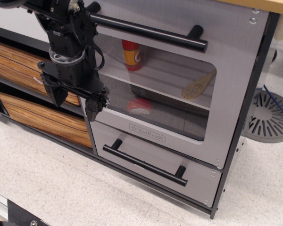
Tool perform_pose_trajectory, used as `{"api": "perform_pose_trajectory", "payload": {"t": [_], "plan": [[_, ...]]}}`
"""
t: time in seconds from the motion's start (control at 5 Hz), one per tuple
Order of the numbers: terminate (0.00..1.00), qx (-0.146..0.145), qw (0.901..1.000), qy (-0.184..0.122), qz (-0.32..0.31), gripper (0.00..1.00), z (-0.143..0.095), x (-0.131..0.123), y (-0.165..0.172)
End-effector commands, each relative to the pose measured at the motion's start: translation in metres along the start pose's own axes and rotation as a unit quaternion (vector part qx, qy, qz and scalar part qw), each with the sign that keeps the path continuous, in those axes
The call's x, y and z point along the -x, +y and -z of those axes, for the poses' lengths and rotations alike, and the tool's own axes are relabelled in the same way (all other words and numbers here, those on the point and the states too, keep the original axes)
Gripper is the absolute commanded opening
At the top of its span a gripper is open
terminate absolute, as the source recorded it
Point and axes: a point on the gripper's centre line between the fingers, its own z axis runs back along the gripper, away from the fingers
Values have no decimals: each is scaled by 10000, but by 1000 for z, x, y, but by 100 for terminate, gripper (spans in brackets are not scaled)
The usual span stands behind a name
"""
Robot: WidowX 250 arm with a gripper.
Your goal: Open oven
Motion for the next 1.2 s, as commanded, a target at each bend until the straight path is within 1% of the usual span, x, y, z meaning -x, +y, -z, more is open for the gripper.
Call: {"api": "perform_pose_trajectory", "payload": {"t": [0.0,0.2,0.4,0.6,0.8,1.0], "plan": [[0,0,10000,0,0,100,0,0,0],[0,333,9958,-265,-814,100,-26,-6,-8],[0,784,9808,-317,-1757,100,-61,-21,-11],[0,957,9589,-551,-2614,100,-84,-33,-4],[0,1242,9242,-662,-3549,100,-103,-46,6],[0,1534,8955,-543,-4142,100,-110,-57,12]]}}
